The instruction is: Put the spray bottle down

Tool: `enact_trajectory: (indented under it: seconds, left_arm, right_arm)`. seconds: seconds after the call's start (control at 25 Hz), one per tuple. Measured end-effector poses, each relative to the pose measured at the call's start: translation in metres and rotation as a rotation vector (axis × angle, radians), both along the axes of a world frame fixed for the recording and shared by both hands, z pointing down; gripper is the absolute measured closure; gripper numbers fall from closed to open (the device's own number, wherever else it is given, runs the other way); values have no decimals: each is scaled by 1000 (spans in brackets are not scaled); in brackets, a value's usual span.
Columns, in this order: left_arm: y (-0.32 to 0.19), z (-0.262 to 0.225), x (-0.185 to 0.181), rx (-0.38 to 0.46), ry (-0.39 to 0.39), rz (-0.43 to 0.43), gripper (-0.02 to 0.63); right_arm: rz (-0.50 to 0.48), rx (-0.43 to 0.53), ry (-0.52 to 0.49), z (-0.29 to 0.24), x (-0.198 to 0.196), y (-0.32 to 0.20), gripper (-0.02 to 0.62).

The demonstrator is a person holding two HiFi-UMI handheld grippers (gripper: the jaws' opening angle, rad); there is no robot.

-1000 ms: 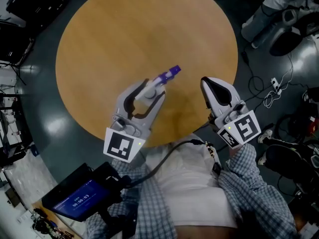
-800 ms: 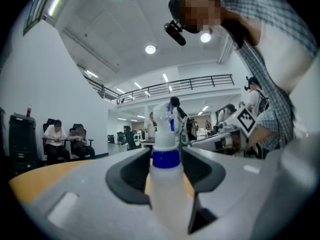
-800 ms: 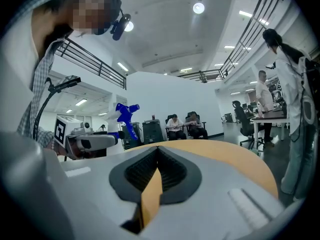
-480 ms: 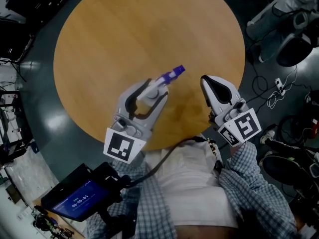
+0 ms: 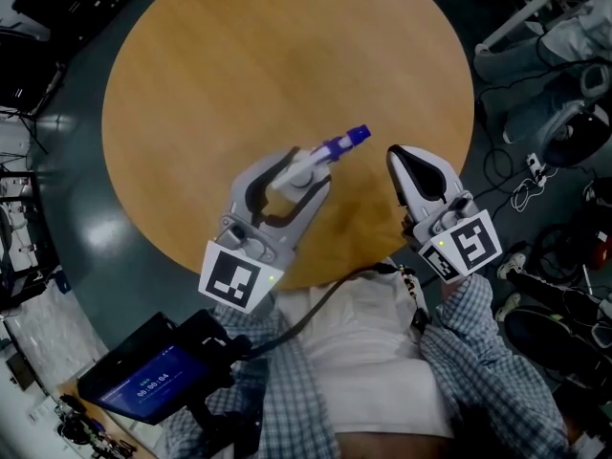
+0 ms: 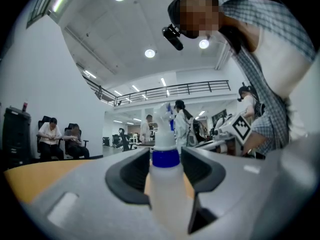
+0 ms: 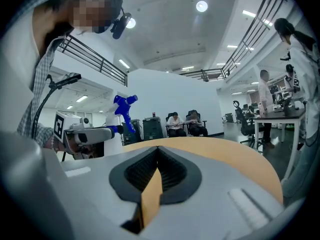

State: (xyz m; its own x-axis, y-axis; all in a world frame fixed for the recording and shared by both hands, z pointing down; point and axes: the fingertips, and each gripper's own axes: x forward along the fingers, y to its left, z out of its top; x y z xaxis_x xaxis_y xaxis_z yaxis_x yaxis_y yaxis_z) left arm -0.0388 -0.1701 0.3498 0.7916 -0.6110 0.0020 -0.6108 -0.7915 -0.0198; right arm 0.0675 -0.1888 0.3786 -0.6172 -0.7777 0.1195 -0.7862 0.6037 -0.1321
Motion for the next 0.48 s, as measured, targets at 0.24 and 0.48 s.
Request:
enact_trajectory:
  seconds: [0.24, 0.48]
  left_arm:
    - [3, -2, 3, 11, -12, 17, 414]
    - [2, 4, 4, 7, -30, 27, 405]
  right_arm:
    - [7, -4, -10, -2, 4, -1, 591]
    - [3, -11, -20, 6, 2, 1, 591]
